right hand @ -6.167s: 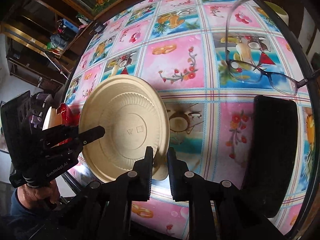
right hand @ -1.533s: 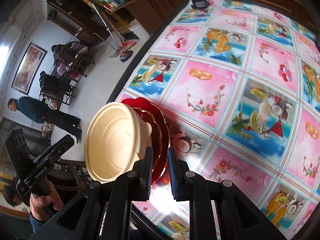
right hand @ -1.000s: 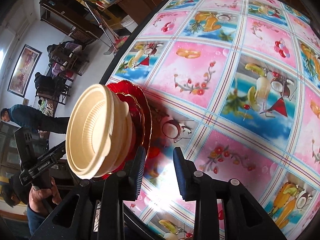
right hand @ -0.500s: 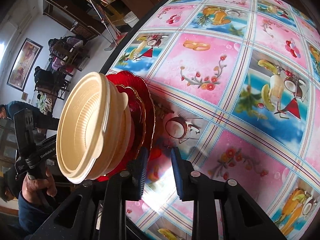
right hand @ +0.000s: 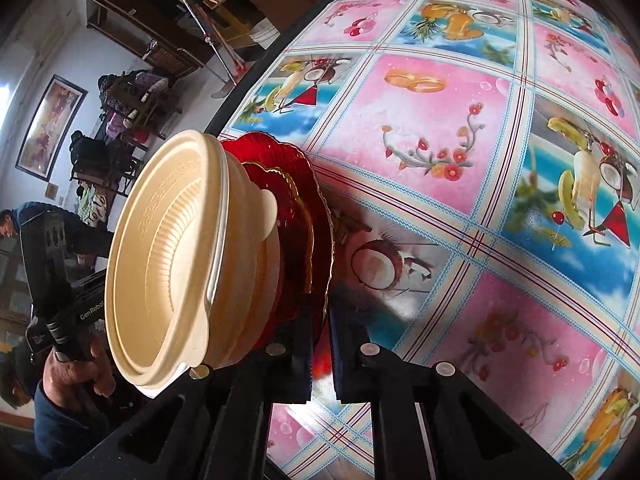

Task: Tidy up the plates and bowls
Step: 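Lower the beige bowl onto the white bowl with both tools, then settle the beige bowl on the stack and open both tools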

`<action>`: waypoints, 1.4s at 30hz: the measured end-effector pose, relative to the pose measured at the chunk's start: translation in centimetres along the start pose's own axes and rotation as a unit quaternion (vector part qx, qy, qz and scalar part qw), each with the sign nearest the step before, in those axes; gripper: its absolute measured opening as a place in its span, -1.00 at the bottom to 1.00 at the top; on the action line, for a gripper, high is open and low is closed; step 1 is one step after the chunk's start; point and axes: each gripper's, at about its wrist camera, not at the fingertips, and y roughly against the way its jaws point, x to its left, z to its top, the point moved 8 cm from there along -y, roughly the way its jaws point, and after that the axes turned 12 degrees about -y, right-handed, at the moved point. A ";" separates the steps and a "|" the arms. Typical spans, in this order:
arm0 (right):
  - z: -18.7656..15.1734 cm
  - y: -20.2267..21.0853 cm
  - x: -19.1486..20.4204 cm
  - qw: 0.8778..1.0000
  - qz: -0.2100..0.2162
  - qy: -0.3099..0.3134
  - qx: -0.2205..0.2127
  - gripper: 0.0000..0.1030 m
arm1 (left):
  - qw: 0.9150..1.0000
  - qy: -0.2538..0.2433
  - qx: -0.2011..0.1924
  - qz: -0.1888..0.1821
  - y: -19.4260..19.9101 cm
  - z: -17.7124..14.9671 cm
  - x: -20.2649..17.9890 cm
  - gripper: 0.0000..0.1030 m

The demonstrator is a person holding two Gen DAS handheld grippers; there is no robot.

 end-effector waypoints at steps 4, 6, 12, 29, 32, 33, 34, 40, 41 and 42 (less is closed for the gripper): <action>-0.2 0.3 -0.2 1.000 -0.004 0.000 -0.002 -0.84 | 1.000 -0.006 0.002 -0.002 -0.1 0.1 -0.5 -0.87; -0.3 0.7 -0.6 1.000 -0.004 -0.003 -0.004 -0.84 | 1.000 -0.009 0.003 -0.003 -0.2 0.1 -1.0 -0.87; -0.5 2.0 -1.9 1.000 -0.008 -0.014 -0.016 -0.84 | 1.000 -0.025 0.009 -0.011 -0.9 0.7 -3.0 -0.87; -2.8 10.6 -12.8 0.989 -0.030 -0.119 -0.085 -0.84 | 0.989 -0.134 0.026 -0.062 -4.5 3.9 -16.8 -0.87; -3.5 12.2 -15.2 0.984 -0.035 -0.143 -0.098 -0.84 | 0.985 -0.155 0.031 -0.072 -5.2 4.2 -19.6 -0.87; -3.8 12.7 -15.8 0.983 -0.036 -0.150 -0.102 -0.84 | 0.984 -0.161 0.033 -0.076 -5.4 4.3 -20.3 -0.87; -4.1 13.3 -16.7 0.981 -0.038 -0.159 -0.107 -0.85 | 0.982 -0.167 0.034 -0.079 -5.7 4.3 -21.2 -0.87; -5.6 15.7 -20.3 0.972 -0.046 -0.193 -0.128 -0.85 | 0.976 -0.195 0.039 -0.089 -6.8 4.5 -25.3 -0.87; -5.9 16.1 -20.8 0.971 -0.050 -0.196 -0.132 -0.85 | 0.976 -0.198 0.038 -0.088 -7.0 4.6 -25.9 -0.87; -6.0 16.4 -21.3 0.970 -0.053 -0.197 -0.134 -0.85 | 0.975 -0.201 0.037 -0.086 -7.1 4.6 -26.3 -0.87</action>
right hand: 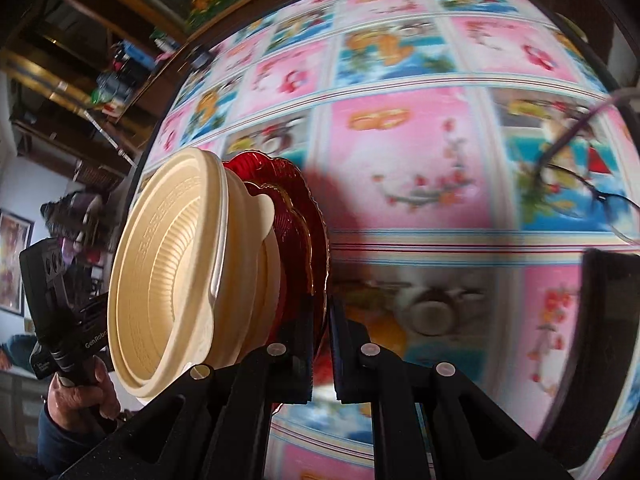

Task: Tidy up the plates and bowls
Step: 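Settle the beige bowl on the stack and open both tools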

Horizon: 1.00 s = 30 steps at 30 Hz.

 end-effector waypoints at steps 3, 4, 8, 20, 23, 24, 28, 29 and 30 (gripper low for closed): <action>-0.1 0.6 -1.1 1.000 -0.003 -0.007 -0.003 -0.85 | 1.000 -0.004 -0.002 0.005 -0.3 0.5 -0.6 -0.88; -0.2 0.5 -1.3 1.000 -0.004 -0.008 -0.002 -0.85 | 1.000 -0.003 -0.004 0.006 -0.3 0.6 -0.7 -0.88; -0.2 0.3 -1.7 1.000 -0.004 -0.010 -0.001 -0.85 | 1.000 0.003 -0.009 0.017 -0.3 0.7 -0.5 -0.88; 1.4 -1.5 0.6 1.000 -0.004 0.022 0.003 -0.85 | 0.998 0.034 -0.024 0.047 -0.2 1.2 1.6 -0.87; 1.5 -1.6 0.6 1.000 0.000 0.017 0.003 -0.82 | 0.997 0.048 -0.031 0.046 0.1 0.7 1.8 -0.70; 1.5 -1.6 0.6 1.000 0.002 0.018 0.004 -0.82 | 0.997 0.050 -0.032 0.048 0.1 0.5 1.8 -0.62; 1.4 -0.9 0.5 1.000 0.007 0.021 -0.003 -0.82 | 0.996 0.063 -0.033 0.049 0.4 -0.7 2.1 -0.44; 1.5 -0.7 0.5 1.000 0.007 0.021 -0.007 -0.82 | 0.996 0.065 -0.035 0.048 0.5 -0.8 2.1 -0.41; 1.4 -0.5 0.4 1.000 0.008 0.022 -0.008 -0.82 | 0.996 0.067 -0.036 0.049 0.6 -1.0 2.1 -0.36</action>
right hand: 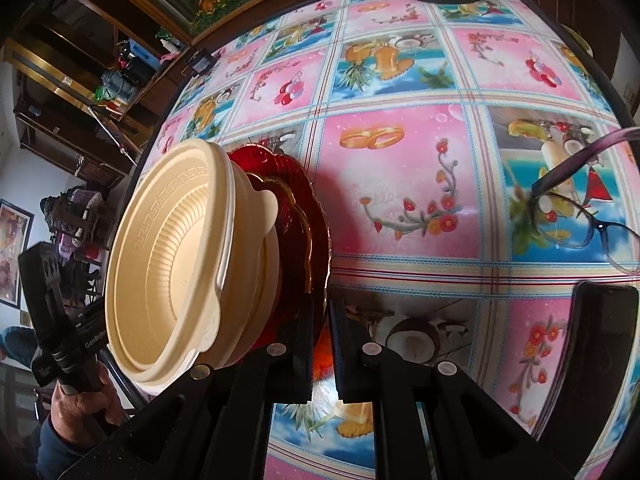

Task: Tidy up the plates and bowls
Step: 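Settle the beige bowl on the stack and open both tools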

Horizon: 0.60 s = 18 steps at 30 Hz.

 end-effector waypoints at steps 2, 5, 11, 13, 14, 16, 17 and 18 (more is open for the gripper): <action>-0.1 0.3 -0.1 1.000 0.001 0.000 -0.002 -0.81 | 1.000 -0.002 0.001 0.001 0.2 -0.3 -0.1 -0.34; -0.4 0.8 -0.1 1.000 0.001 0.001 -0.007 -0.81 | 1.000 -0.009 -0.002 0.005 0.6 -0.7 -0.4 -0.34; -1.1 1.8 -0.4 1.000 0.001 0.001 -0.012 -0.81 | 1.000 -0.017 -0.006 0.004 1.4 -1.3 -1.2 -0.22; -1.6 1.9 -0.6 1.000 0.001 0.000 -0.011 -0.82 | 1.000 -0.021 -0.007 0.007 1.7 -1.6 -1.4 -0.21; -1.8 2.0 -0.8 1.000 0.000 -0.003 -0.010 -0.81 | 1.000 -0.023 -0.007 0.007 1.8 -1.6 -1.6 -0.21; -2.2 2.1 -0.9 1.000 0.002 -0.006 -0.007 -0.81 | 1.000 -0.024 -0.008 0.008 2.0 -1.9 -1.7 -0.20; -2.4 2.1 -1.0 1.000 0.002 -0.006 -0.007 -0.81 | 1.000 -0.026 -0.007 0.009 2.1 -2.0 -1.8 -0.19; -2.5 2.2 -1.0 1.000 0.002 -0.005 -0.008 -0.81 | 1.000 -0.028 -0.007 0.011 2.2 -2.0 -1.9 -0.18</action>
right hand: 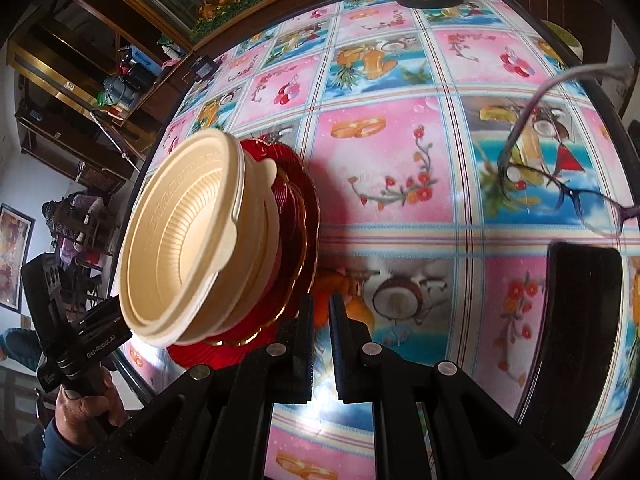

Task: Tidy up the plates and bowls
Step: 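Settle the beige bowl on the stack and open both tools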

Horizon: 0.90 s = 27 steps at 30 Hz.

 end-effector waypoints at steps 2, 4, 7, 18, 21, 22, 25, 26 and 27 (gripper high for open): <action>-0.3 0.1 0.0 1.000 0.003 0.000 0.001 -0.81 | 1.000 -0.003 -0.001 0.002 0.3 -0.2 -0.1 -0.17; -0.7 0.1 0.0 1.000 0.003 0.001 0.002 -0.81 | 1.000 -0.007 -0.002 0.005 0.6 -0.4 -0.3 -0.15; -1.5 -0.2 -0.1 1.000 0.003 0.000 0.010 -0.81 | 1.000 -0.011 -0.003 0.008 0.8 -0.8 -0.6 -0.14; -3.4 -0.7 0.4 1.000 0.003 0.011 0.028 -0.79 | 1.000 -0.023 -0.009 0.010 1.9 -1.6 -2.1 -0.02; -3.8 -0.7 0.6 0.999 0.003 0.015 0.030 -0.75 | 1.000 -0.026 -0.011 0.011 2.2 -1.8 -2.5 0.01; -4.0 -0.8 0.7 0.999 0.004 0.017 0.033 -0.74 | 0.999 -0.029 -0.010 0.014 2.3 -1.9 -2.6 0.02; -4.2 -0.8 1.0 0.999 0.006 0.021 0.037 -0.67 | 0.999 -0.031 -0.010 0.016 2.6 -2.3 -2.9 0.06; -4.3 -0.9 1.1 0.999 0.006 0.023 0.038 -0.62 | 0.999 -0.032 -0.010 0.017 2.7 -2.4 -3.0 0.06; -4.4 -0.9 1.2 0.999 0.007 0.025 0.039 -0.59 | 0.999 -0.035 -0.010 0.020 2.7 -2.6 -3.1 0.07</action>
